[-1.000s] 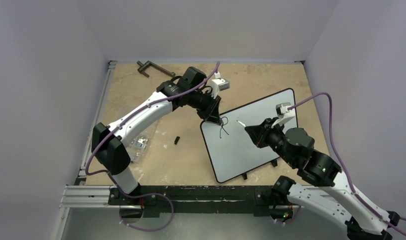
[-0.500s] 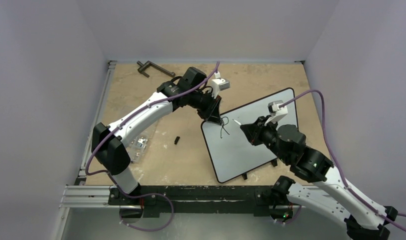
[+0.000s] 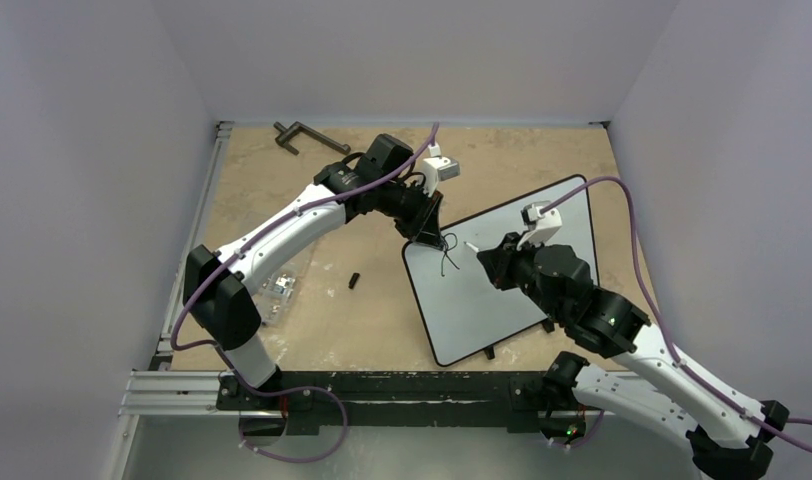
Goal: Write a sentence on the whiteboard
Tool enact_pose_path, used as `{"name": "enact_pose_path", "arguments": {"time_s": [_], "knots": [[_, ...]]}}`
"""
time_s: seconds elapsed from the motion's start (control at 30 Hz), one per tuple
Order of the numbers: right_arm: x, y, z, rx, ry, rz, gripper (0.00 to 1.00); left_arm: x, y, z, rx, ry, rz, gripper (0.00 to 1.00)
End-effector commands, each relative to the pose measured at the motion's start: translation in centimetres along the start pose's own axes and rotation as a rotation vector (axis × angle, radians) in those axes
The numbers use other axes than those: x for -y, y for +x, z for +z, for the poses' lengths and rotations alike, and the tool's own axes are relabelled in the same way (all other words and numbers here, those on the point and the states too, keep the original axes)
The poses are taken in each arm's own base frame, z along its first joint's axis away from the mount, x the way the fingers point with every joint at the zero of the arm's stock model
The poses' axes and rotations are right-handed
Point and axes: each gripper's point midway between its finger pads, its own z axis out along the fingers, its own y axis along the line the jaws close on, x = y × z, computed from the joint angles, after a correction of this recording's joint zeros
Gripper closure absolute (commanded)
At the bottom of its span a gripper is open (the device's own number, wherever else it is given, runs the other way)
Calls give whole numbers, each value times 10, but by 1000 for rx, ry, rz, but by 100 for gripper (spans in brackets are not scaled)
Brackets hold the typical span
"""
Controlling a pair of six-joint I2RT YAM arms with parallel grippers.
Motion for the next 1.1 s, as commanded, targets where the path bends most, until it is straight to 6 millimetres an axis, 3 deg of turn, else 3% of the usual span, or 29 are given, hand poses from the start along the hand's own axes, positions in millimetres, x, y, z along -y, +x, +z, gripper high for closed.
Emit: {"name": "enact_pose_path", "arguments": {"time_s": [0.0, 0.43, 0.7, 0.9, 1.07], "knots": [[6, 0, 4, 14, 36, 17, 100, -18, -19, -9, 78, -128, 100, 100], [15, 34, 0, -95, 62, 61, 100, -19, -19, -8, 77, -128, 96, 100], [15, 41, -4, -147, 78, 84, 100, -18, -19, -9, 79, -129, 97, 100], [8, 33, -10, -141, 43, 101, 100, -18, -20, -10, 81, -130, 97, 100], [-3, 8, -18, -101, 10, 112, 100, -18, -20, -10, 82, -130, 98, 100]]}}
